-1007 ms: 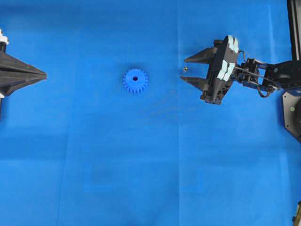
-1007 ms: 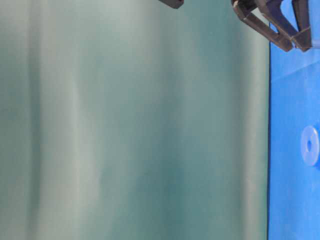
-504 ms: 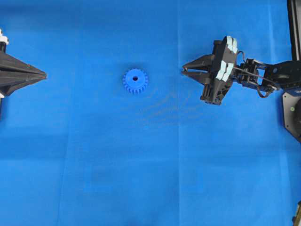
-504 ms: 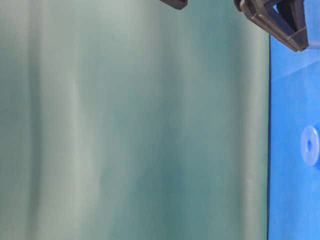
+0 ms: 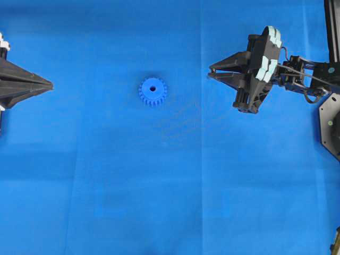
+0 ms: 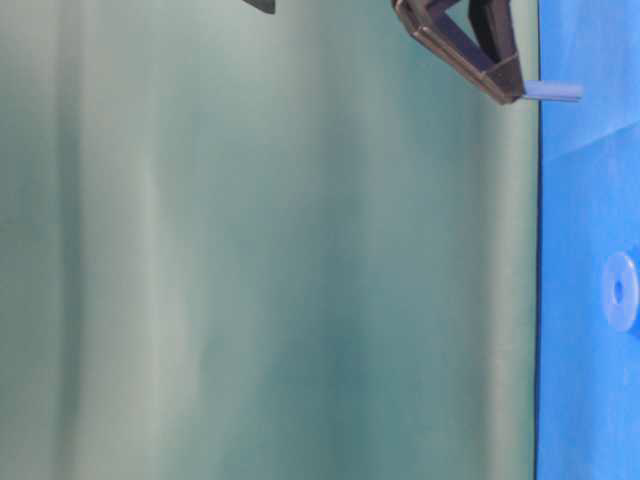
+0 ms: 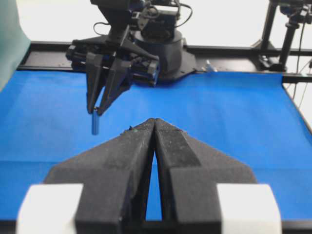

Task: Insert the shaft placed at a random location into the center hole of the small gear at another random location.
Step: 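Close the right gripper on the silver shaft and lift it, then carry the shaft with the right gripper left over the blue gear's hole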

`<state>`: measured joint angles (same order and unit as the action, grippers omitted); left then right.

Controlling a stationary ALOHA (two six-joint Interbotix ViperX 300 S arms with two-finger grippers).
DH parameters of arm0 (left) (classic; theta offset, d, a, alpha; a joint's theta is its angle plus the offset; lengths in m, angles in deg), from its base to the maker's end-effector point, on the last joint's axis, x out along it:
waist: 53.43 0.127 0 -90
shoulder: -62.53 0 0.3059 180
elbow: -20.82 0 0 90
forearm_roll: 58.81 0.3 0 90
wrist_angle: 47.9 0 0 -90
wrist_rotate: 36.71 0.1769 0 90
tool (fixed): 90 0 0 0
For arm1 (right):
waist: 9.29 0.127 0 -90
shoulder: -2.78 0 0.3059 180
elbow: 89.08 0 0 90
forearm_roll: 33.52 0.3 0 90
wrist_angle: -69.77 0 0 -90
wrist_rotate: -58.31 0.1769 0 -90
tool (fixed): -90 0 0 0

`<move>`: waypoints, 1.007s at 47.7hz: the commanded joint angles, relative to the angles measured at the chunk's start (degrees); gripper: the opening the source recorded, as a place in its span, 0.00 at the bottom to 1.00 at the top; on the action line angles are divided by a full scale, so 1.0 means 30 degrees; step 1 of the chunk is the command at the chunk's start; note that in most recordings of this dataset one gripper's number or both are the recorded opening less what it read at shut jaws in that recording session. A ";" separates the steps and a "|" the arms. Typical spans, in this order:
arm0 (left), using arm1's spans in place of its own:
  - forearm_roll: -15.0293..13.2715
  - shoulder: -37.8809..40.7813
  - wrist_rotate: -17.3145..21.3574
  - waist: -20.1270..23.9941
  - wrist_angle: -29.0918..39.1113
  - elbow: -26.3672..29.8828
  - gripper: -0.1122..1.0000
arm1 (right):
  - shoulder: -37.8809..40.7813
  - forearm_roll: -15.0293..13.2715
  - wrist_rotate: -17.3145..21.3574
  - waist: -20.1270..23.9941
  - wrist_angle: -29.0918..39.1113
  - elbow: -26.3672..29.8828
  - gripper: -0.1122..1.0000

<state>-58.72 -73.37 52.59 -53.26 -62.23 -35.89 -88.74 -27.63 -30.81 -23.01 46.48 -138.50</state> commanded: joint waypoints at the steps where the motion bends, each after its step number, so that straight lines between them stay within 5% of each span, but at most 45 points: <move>1: 0.0000 0.0088 -0.0029 0.0000 -0.0029 0.0146 0.10 | -0.0293 0.0029 0.0000 -0.0029 0.0029 0.0381 0.13; 13: 0.0000 0.0088 -0.0029 0.0029 -0.0029 0.0176 0.10 | 0.0293 0.0029 0.0000 0.0176 -0.0029 0.1289 0.13; 35: 0.0029 0.0088 -0.0029 0.0029 0.0000 0.0146 0.10 | 0.4219 -0.0088 -0.0059 0.1494 0.1143 0.6650 0.13; 48: 0.0000 0.0088 -0.0029 0.0029 0.0146 0.0146 0.10 | 0.5244 -0.0205 -0.0059 0.1787 0.1553 0.8232 0.13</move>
<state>-58.72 -73.46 52.59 -53.26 -61.61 -35.89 -72.66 -28.07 -30.90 -17.82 51.31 -115.82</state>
